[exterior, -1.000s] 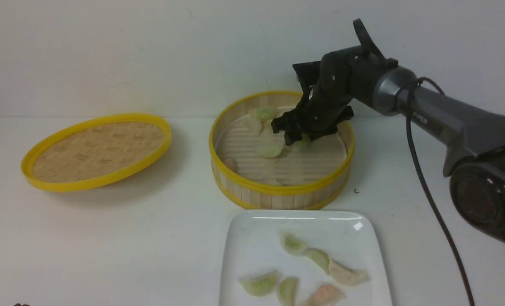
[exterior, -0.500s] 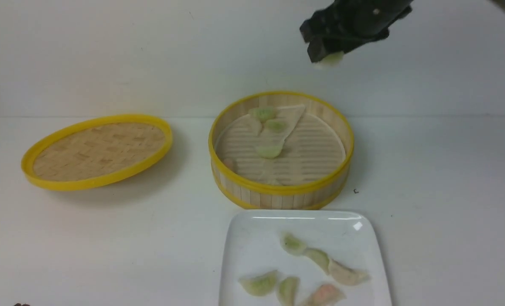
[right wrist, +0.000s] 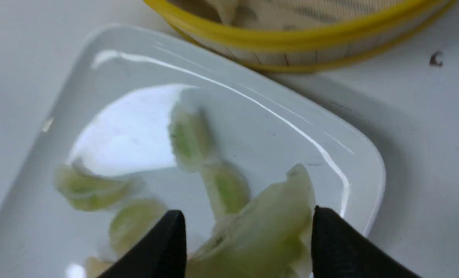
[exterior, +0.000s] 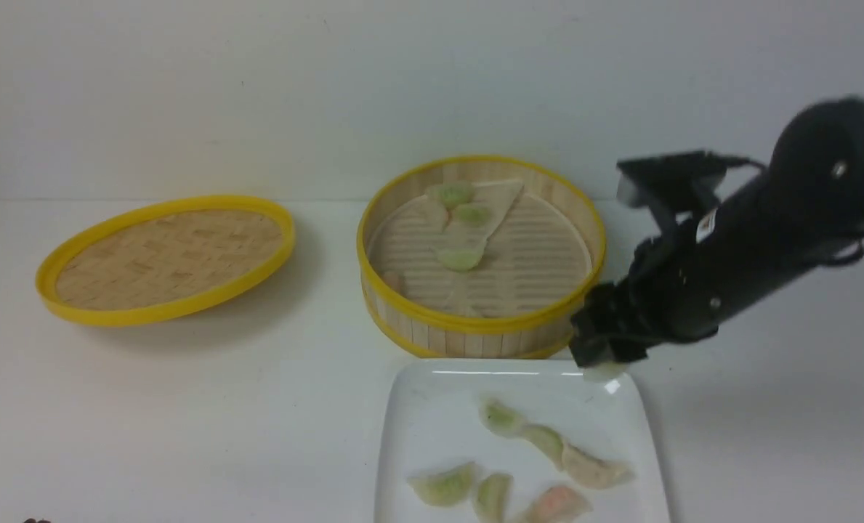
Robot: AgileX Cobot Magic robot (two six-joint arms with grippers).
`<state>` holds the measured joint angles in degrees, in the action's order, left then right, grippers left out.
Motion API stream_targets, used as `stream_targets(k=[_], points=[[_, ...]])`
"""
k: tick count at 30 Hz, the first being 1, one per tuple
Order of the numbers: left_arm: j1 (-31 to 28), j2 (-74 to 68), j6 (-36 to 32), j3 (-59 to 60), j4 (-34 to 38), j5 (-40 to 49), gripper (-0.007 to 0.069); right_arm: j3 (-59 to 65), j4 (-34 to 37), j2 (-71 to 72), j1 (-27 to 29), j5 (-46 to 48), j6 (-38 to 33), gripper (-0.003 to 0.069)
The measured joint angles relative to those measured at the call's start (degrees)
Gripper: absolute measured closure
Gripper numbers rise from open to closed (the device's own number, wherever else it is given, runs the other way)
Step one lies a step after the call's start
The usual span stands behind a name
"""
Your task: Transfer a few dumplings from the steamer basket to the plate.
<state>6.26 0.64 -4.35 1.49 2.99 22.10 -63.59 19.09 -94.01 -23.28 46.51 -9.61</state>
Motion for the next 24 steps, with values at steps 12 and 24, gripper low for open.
stream_targets(k=[12,24], points=[[0.00,0.00,0.00,0.00,0.00,0.00,0.0631,-0.03,4.08,-10.22,0.00,-5.52,-0.68,0.0182],[0.00,0.00,0.00,0.00,0.00,0.00,0.0631,-5.14,-0.88,15.68,0.00,8.68,3.96,0.0385]])
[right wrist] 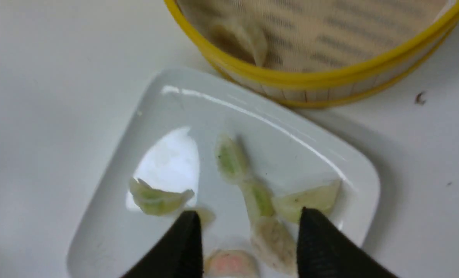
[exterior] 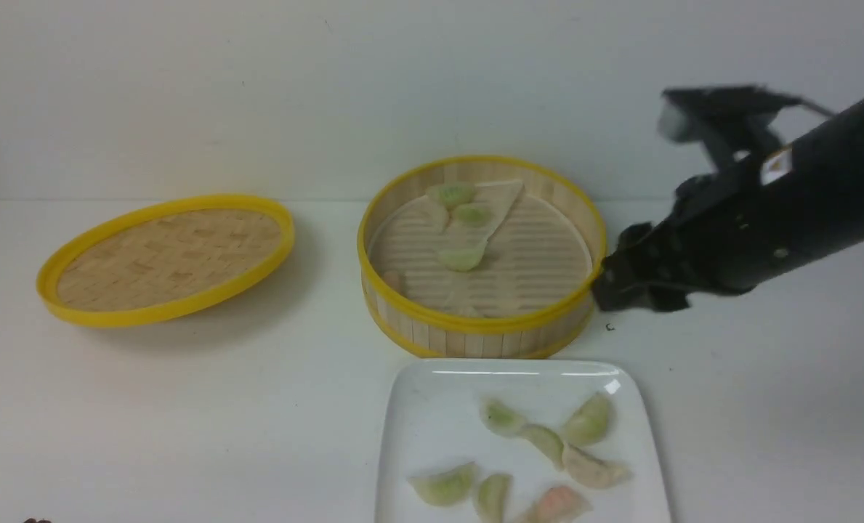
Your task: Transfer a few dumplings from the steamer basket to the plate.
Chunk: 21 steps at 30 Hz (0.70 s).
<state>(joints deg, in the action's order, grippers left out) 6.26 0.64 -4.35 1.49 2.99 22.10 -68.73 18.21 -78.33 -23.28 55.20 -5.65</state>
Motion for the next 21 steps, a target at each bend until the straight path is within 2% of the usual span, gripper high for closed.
stream_targets(k=[2,4,6,13,17,21], points=[[0.00,0.00,0.00,0.00,0.00,0.00,0.0631,0.50,-2.86,9.81,0.00,-0.86,3.04,0.0513],[0.00,0.00,0.00,0.00,0.00,0.00,0.0631,2.00,-4.73,18.50,0.00,-3.68,5.08,0.0603],[0.00,0.00,0.00,0.00,0.00,0.00,0.0631,5.48,-6.79,28.46,0.00,-8.34,6.67,0.0650],[0.00,0.00,0.00,0.00,0.00,0.00,0.0631,28.86,-9.48,62.49,0.00,-28.47,7.91,0.0671],[0.00,0.00,0.00,0.00,0.00,0.00,0.0631,38.76,-12.15,76.11,0.00,-30.54,8.02,0.0671],[0.00,0.07,0.00,0.00,0.00,0.00,0.0631,43.19,-13.24,79.20,0.00,-30.48,8.60,0.0671]])
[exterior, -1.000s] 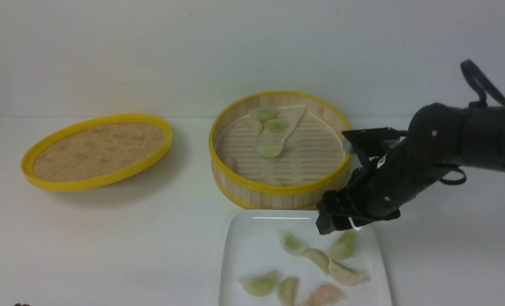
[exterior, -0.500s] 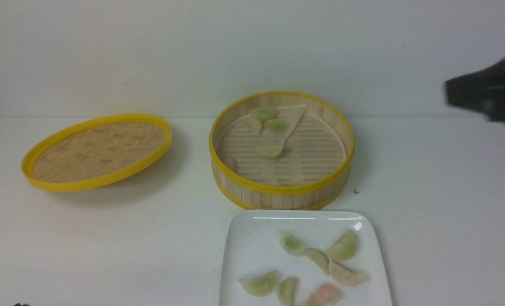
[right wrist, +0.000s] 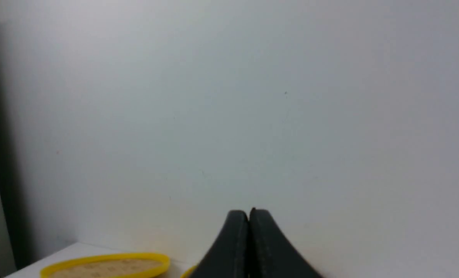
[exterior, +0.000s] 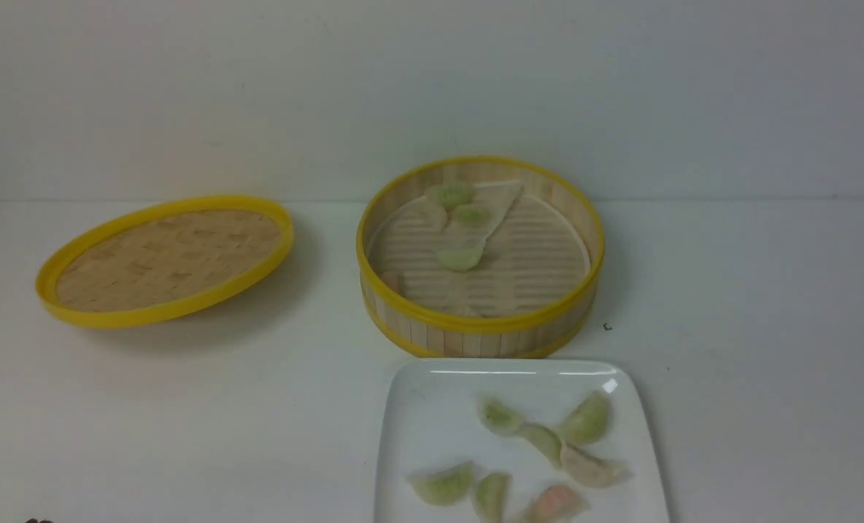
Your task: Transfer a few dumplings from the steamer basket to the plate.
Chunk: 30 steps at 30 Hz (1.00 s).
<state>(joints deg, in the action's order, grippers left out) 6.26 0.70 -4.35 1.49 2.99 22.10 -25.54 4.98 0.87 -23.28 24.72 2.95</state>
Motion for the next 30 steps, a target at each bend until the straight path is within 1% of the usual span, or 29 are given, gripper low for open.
stream_targets(k=[8,15,19,21,23,26,27,28,30], points=[[0.00,0.00,0.00,0.00,0.00,0.00,0.0631,0.80,2.48,-0.05,0.00,1.54,1.31,0.0672],[0.00,0.00,0.00,0.00,0.00,0.00,0.0631,0.80,-1.26,-0.05,0.00,1.73,-0.36,0.0672],[0.00,0.00,0.00,0.00,0.00,0.00,0.0631,2.17,-5.34,-0.05,0.21,2.08,-0.47,0.0672],[0.00,0.00,0.00,0.00,0.00,0.00,0.0631,4.53,-7.31,-0.05,2.63,2.08,-0.53,0.0672],[0.00,0.00,0.00,0.00,0.00,0.00,0.0631,6.89,-8.15,-0.05,6.67,2.08,-0.53,0.0672],[0.00,0.00,0.00,0.00,0.00,0.00,0.0631,13.09,-8.54,-0.05,14.62,2.08,-0.53,0.0672],[0.00,0.00,0.00,0.00,0.00,0.00,0.0631,13.51,-8.54,-0.05,14.62,2.08,-0.53,0.0672],[0.00,0.00,0.00,0.00,0.00,0.00,0.0631,16.97,-8.54,-0.05,18.16,2.08,-0.53,0.0672],[0.00,0.00,0.00,0.00,0.00,0.00,0.0631,20.80,-8.54,-0.05,20.68,2.08,-0.47,0.0672]])
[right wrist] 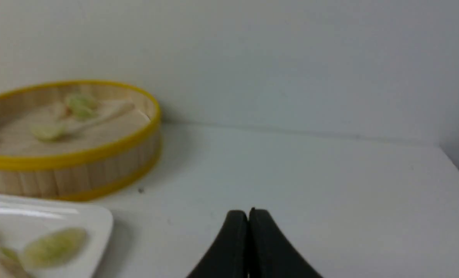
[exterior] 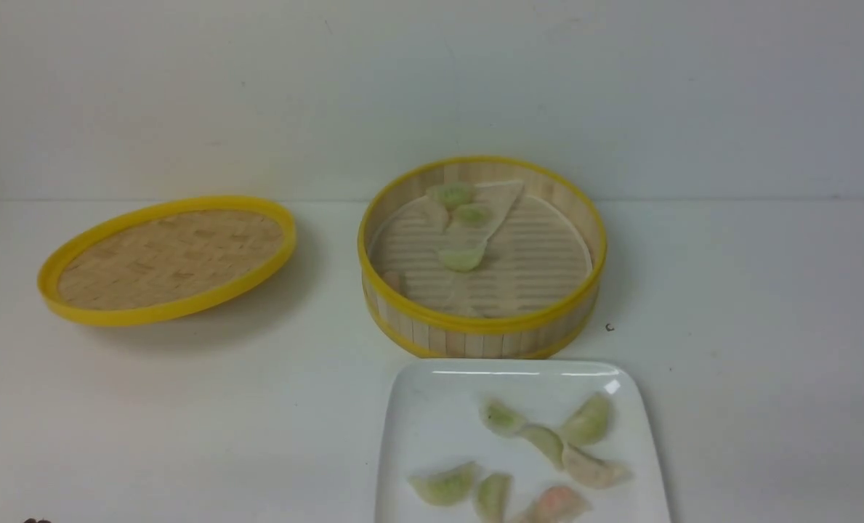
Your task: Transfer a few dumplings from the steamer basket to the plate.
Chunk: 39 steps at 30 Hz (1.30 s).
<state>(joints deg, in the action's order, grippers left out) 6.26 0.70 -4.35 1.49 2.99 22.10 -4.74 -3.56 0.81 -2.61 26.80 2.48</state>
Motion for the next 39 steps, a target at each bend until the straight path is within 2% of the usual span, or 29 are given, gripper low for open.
stream_targets(k=[3,8,39], points=[[0.00,0.00,0.00,0.00,0.00,0.00,0.0631,5.12,0.00,-0.08,1.59,-0.27,0.00,0.0672],[-0.05,0.00,0.00,0.00,0.00,0.00,0.0631,5.85,-0.07,-0.08,1.64,-4.77,0.00,0.0672],[-0.05,0.00,0.00,0.00,0.00,0.00,0.0631,5.89,-0.07,-0.08,1.64,-4.96,0.00,0.0672]])
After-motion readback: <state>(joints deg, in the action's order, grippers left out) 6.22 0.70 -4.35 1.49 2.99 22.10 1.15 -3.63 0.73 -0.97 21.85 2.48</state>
